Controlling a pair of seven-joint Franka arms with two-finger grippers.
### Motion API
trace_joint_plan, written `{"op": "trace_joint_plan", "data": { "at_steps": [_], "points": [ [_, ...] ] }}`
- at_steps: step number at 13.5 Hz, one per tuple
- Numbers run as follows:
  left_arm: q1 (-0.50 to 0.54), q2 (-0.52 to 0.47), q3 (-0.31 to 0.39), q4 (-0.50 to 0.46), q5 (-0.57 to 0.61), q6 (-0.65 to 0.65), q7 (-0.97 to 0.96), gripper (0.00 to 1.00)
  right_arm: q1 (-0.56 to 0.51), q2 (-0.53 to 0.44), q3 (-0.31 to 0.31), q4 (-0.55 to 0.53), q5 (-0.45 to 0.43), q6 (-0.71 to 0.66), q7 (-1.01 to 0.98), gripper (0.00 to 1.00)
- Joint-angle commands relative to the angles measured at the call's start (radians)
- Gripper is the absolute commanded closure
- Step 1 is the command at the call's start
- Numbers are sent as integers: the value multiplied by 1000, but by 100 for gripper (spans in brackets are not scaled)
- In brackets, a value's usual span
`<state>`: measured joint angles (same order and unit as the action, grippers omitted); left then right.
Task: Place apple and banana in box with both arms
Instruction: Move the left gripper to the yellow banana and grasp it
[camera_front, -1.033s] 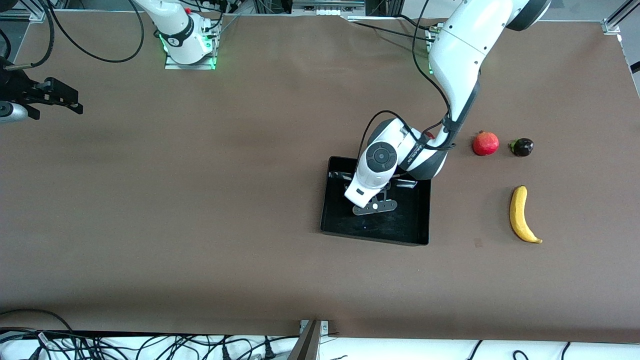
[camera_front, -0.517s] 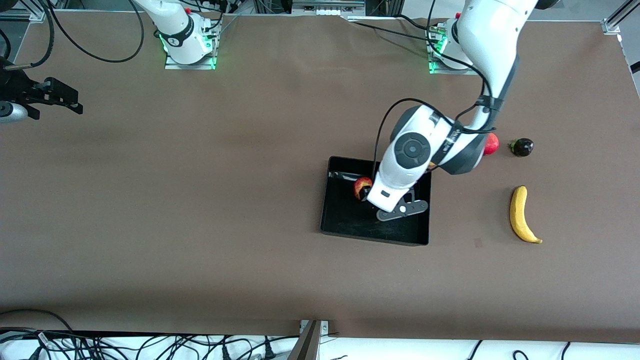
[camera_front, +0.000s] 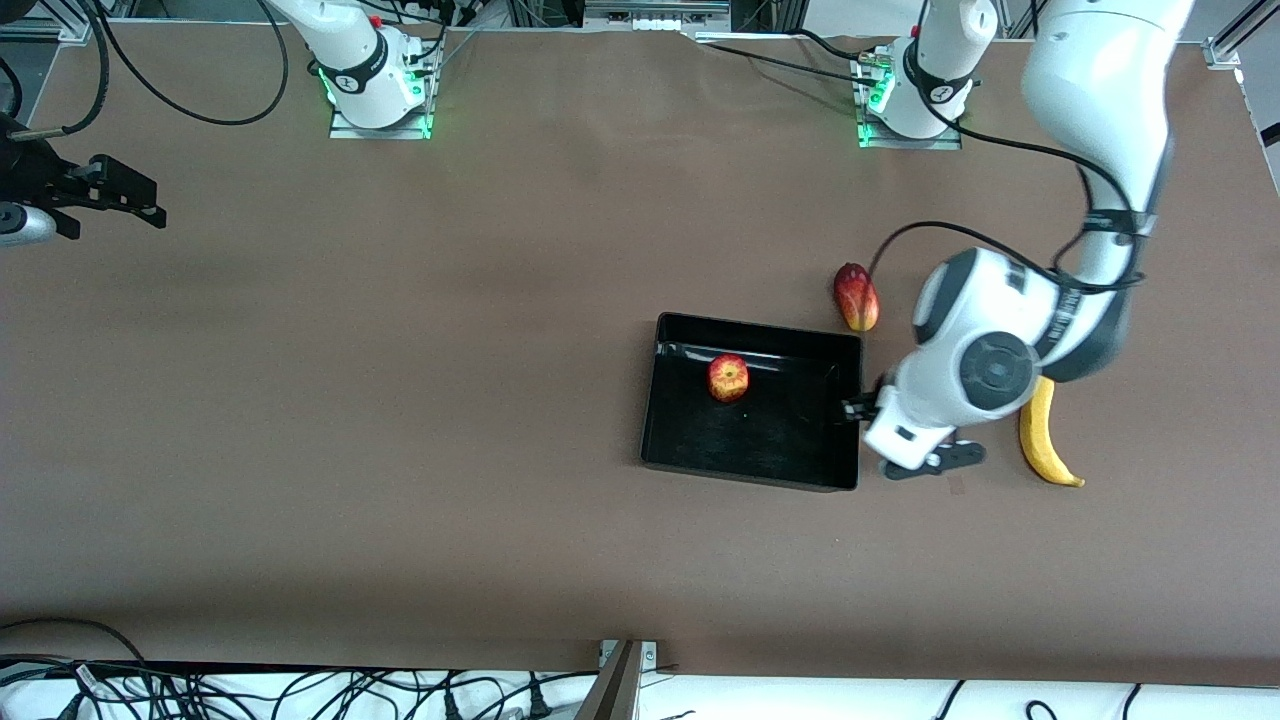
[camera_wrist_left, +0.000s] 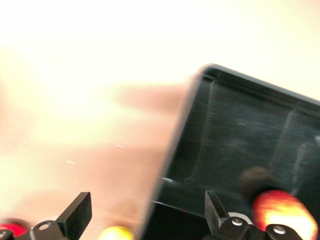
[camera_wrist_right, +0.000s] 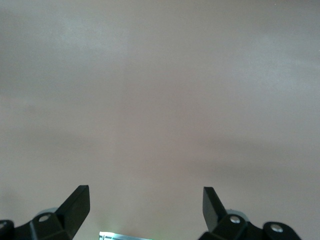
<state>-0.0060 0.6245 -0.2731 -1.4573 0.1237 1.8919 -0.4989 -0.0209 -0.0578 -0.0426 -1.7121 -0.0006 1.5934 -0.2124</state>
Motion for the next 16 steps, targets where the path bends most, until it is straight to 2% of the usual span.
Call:
{"op": "trace_joint_plan", "data": {
  "at_steps": [1, 6, 10, 12, 16],
  "points": [
    [119, 6, -28, 12, 52, -40, 153, 0, -11, 4, 10, 15, 10, -13, 4, 0],
    [296, 44, -43, 9, 160, -4, 406, 0, -11, 13, 10, 14, 10, -7, 8, 0],
    [395, 132, -52, -14, 258, 191, 468, 0, -13, 16, 7, 14, 11, -12, 7, 0],
    [414, 141, -52, -95, 293, 326, 468, 0, -13, 16, 7, 14, 11, -12, 7, 0],
    [417, 147, -51, -149, 342, 391, 462, 0, -13, 18, 7, 14, 13, -12, 7, 0]
  ]
}}
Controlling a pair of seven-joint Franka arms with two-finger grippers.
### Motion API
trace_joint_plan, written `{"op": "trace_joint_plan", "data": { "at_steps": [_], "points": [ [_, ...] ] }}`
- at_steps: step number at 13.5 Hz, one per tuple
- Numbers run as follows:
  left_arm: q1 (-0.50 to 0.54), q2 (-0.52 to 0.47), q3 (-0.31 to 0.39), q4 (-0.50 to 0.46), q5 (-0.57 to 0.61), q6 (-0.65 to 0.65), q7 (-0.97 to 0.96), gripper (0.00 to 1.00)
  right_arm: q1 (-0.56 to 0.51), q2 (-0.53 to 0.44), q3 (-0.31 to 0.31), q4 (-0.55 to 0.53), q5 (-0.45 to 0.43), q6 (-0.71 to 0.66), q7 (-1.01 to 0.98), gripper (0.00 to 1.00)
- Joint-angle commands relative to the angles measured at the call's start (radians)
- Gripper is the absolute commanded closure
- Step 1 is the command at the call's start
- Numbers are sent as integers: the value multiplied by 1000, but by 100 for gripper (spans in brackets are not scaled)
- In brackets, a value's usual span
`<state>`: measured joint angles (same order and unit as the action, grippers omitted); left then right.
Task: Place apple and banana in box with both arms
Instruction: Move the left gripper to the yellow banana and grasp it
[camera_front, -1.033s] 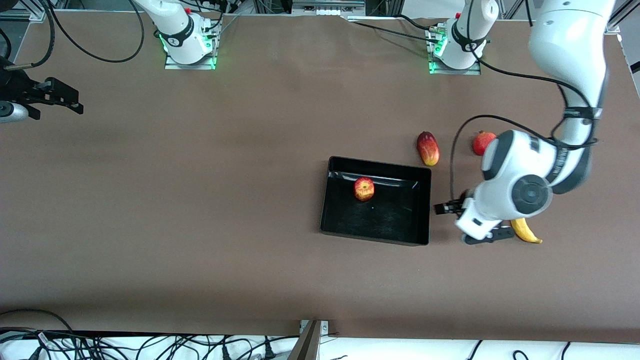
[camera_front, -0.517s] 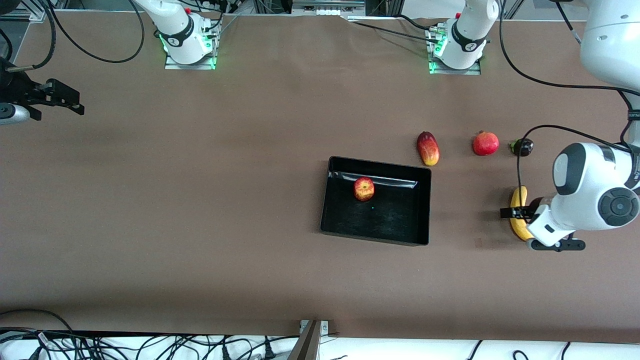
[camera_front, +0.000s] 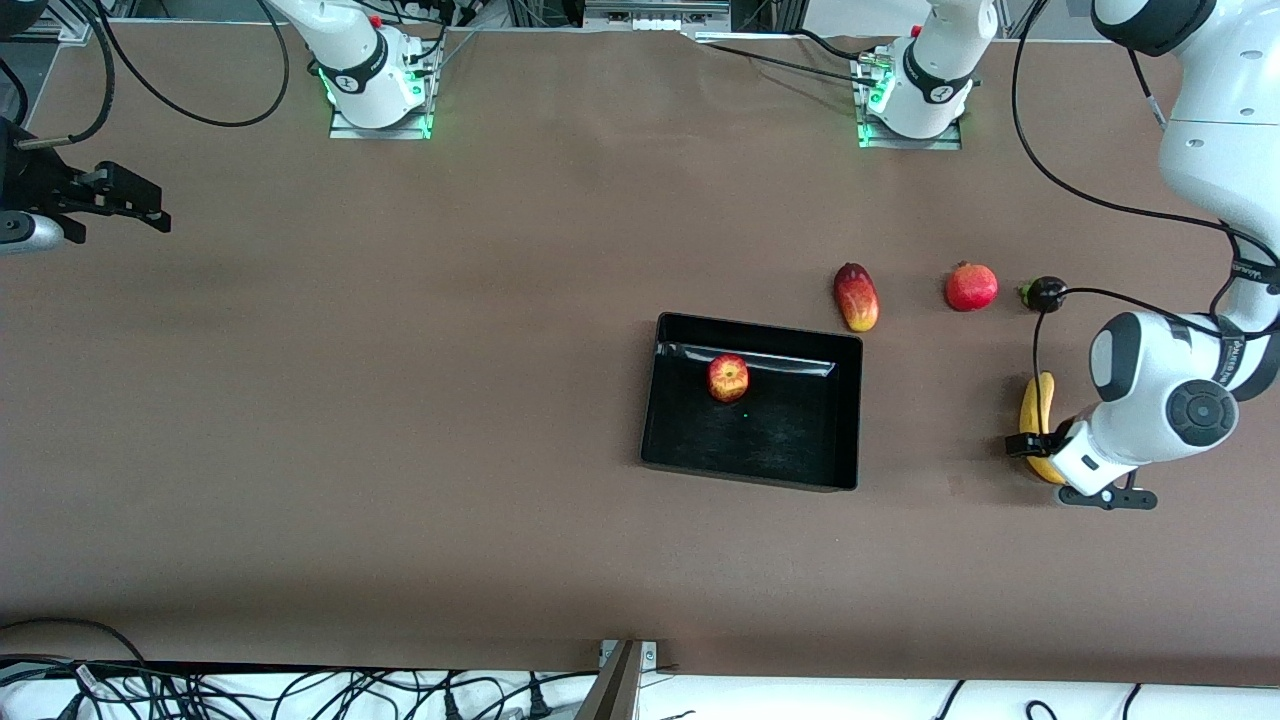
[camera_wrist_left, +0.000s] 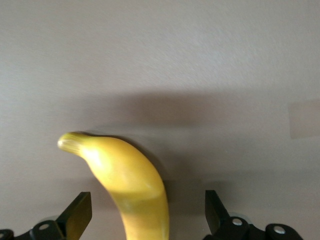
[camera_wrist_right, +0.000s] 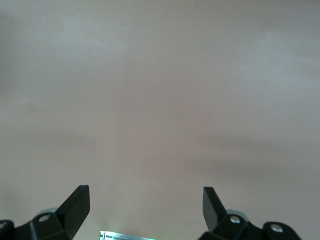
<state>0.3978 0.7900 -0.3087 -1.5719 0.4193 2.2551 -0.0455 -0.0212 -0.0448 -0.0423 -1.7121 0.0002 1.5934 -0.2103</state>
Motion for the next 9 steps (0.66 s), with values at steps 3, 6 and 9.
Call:
{"op": "trace_joint_plan", "data": {
  "at_steps": [3, 6, 9],
  "points": [
    [13, -11, -7, -54, 53, 50, 7, 0, -13, 8, 9, 14, 12, -10, 5, 0],
    [35, -12, -1, -69, 53, 46, 18, 25, -13, 8, 10, 14, 12, -7, 6, 0],
    [39, -15, -3, -69, 53, 37, 15, 100, -11, 8, 10, 14, 14, -7, 6, 0]
  ]
}}
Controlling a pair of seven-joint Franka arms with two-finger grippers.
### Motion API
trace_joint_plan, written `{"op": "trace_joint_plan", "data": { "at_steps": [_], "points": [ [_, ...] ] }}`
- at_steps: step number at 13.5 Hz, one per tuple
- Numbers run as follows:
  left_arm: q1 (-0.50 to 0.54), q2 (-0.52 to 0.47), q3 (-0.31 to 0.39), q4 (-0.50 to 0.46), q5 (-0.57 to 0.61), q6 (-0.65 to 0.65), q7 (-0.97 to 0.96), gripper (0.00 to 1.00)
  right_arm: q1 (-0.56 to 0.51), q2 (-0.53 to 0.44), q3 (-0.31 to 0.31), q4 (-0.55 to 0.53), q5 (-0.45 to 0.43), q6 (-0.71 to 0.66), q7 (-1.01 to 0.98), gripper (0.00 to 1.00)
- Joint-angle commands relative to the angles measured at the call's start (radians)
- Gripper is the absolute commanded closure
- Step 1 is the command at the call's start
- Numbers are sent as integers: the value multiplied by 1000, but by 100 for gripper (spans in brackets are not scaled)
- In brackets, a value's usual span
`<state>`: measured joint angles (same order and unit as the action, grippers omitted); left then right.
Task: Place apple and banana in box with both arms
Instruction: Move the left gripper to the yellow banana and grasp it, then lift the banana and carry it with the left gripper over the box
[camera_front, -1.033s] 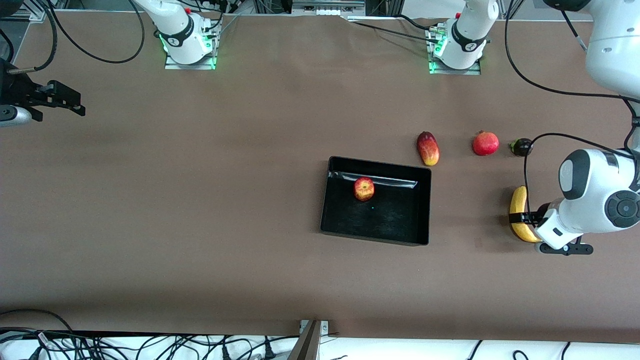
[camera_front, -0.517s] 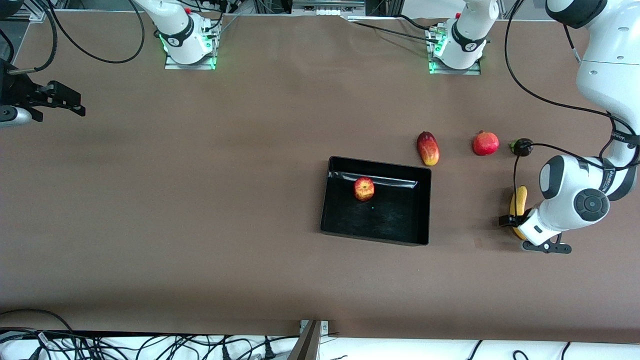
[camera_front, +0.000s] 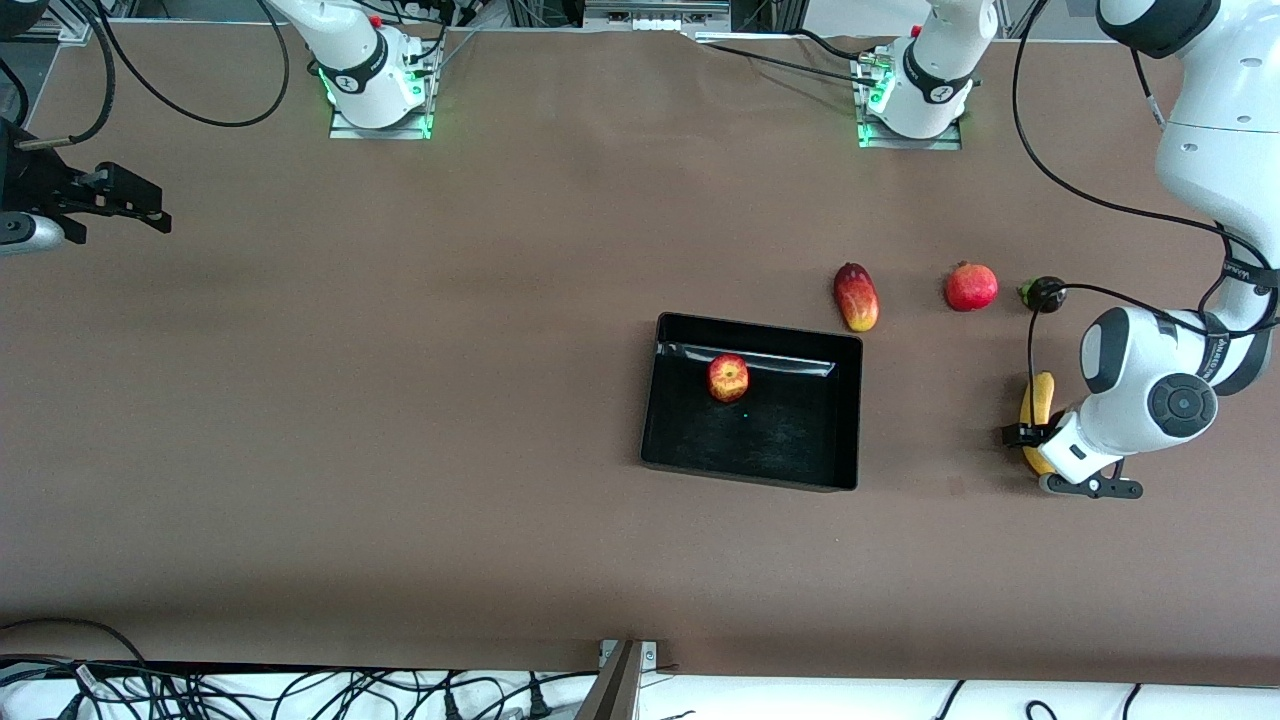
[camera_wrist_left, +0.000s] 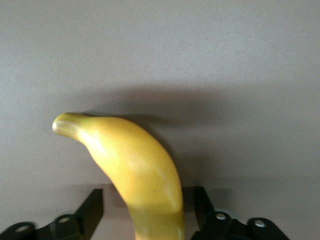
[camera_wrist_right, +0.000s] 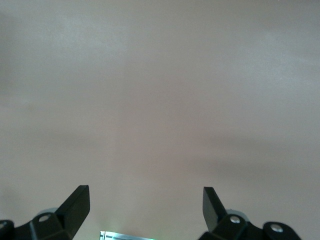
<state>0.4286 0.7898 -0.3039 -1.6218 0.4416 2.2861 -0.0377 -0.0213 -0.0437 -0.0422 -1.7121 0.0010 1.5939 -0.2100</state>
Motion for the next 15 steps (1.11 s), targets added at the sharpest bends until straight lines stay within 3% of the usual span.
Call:
{"op": "trace_joint_plan", "data": {
  "at_steps": [1, 6, 7, 8, 11, 15],
  "points": [
    [7, -18, -8, -18, 29, 6, -2, 100, -12, 8, 10, 14, 17, -6, 6, 0],
    [1, -47, -18, -7, 28, -60, -7, 100, -11, 8, 13, 14, 19, -3, 6, 0],
    [-14, -81, -21, -1, 14, -129, -7, 100, -11, 8, 13, 14, 19, -3, 6, 0],
    [-43, -119, -23, 11, -3, -208, -7, 100, -11, 8, 13, 14, 19, -3, 6, 0],
    [-192, -199, -14, 75, -228, -334, -110, 100, -11, 8, 13, 14, 20, -2, 6, 0],
    [-373, -205, -6, 164, -329, -396, -370, 100, -11, 8, 13, 15, 25, 0, 6, 0]
  ]
}}
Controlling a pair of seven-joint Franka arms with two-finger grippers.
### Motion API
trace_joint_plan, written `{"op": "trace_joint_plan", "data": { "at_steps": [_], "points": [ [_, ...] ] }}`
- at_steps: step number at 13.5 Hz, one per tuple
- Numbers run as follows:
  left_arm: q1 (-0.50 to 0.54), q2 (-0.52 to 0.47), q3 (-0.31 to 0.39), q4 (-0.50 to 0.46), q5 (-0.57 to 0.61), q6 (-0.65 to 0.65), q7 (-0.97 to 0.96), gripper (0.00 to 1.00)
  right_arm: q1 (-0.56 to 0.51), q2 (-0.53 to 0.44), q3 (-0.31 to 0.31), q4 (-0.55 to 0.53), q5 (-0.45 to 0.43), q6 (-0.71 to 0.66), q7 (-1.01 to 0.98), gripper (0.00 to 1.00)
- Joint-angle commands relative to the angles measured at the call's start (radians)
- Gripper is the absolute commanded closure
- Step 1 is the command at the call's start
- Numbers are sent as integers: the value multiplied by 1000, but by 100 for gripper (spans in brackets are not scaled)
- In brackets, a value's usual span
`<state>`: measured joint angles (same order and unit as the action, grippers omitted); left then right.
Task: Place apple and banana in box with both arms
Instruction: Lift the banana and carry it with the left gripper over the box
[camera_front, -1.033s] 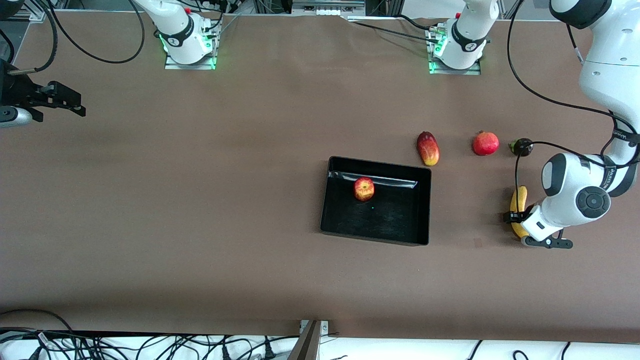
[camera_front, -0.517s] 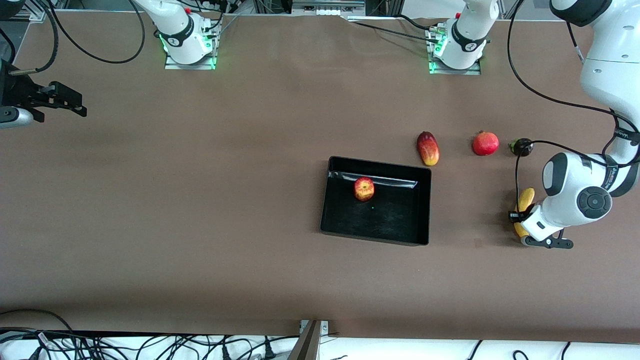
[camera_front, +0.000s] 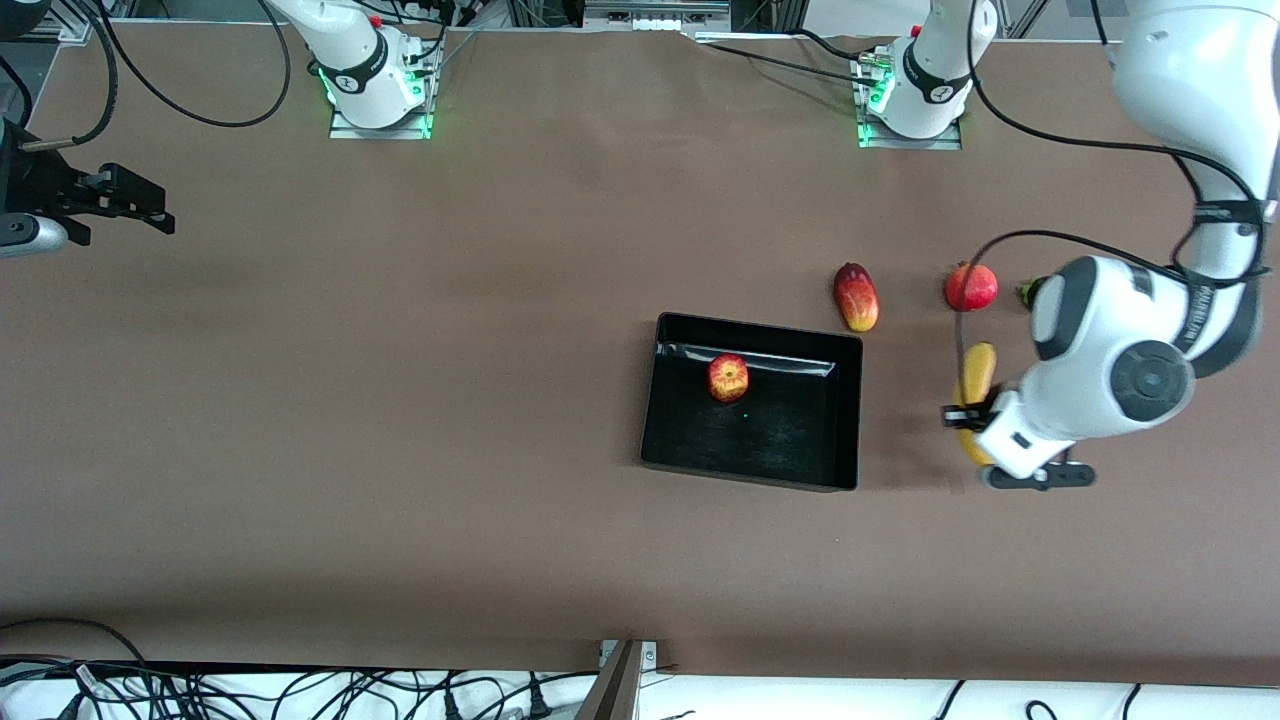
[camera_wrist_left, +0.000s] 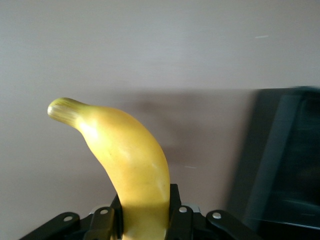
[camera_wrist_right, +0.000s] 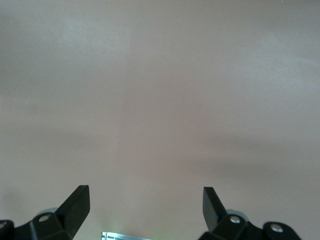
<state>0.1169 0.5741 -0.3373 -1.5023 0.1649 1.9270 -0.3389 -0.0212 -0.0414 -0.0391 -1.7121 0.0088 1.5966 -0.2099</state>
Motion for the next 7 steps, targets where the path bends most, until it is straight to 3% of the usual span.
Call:
{"op": "trace_joint_plan", "data": {
  "at_steps": [1, 5, 7],
  "points": [
    [-92, 19, 34, 75, -59, -52, -119, 100, -11, 6, 10, 15, 17, -3, 6, 0],
    [-175, 59, 37, 100, -62, -40, -293, 100, -11, 8, 10, 15, 17, -3, 6, 0],
    [-213, 130, 41, 186, -62, -37, -354, 100, -11, 6, 10, 15, 17, -3, 6, 0]
  ]
}}
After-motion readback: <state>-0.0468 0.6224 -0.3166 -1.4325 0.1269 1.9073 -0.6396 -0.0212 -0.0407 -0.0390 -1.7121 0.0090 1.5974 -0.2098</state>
